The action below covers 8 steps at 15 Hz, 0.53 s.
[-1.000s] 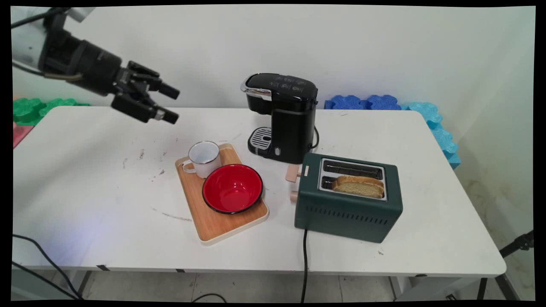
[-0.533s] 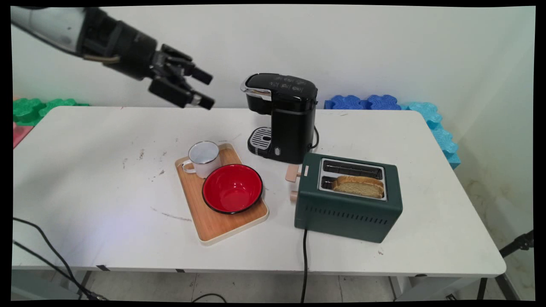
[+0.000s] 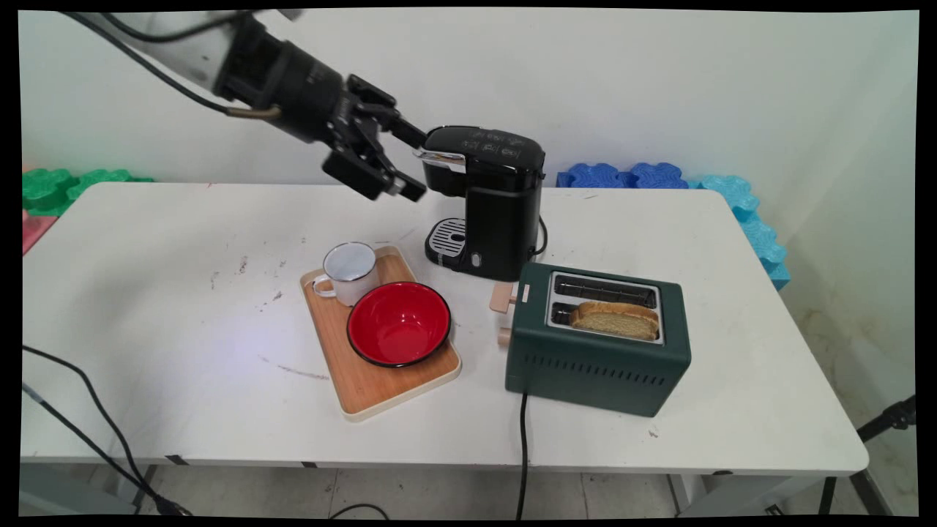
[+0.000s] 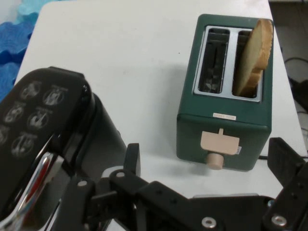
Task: Press the toaster switch
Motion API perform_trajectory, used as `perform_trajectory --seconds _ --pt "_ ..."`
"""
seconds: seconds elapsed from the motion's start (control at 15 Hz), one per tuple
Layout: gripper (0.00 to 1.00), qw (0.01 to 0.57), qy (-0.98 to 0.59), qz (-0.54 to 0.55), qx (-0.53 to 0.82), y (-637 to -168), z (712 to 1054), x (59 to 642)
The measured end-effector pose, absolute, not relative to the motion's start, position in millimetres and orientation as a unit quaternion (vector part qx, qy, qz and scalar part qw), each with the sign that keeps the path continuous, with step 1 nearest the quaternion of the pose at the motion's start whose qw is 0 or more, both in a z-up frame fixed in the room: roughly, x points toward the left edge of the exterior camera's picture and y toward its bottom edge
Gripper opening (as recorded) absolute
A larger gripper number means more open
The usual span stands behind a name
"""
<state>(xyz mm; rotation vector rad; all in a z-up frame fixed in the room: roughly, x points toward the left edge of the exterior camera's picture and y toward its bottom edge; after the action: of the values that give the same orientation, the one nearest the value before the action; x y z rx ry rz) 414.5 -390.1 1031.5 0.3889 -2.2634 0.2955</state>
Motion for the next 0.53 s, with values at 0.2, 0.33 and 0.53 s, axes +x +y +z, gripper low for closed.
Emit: perform_trajectory --seconds 0.2,0.33,0.53 --pt "1.00 0.392 -0.903 0.113 0.135 -398.1 1019.9 398.4" --pt "1.00 0.382 -0.910 0.108 0.121 -403.5 1009.6 387.6" --pt "1.00 0.369 -0.918 0.098 0.103 -412.0 994.8 372.9"
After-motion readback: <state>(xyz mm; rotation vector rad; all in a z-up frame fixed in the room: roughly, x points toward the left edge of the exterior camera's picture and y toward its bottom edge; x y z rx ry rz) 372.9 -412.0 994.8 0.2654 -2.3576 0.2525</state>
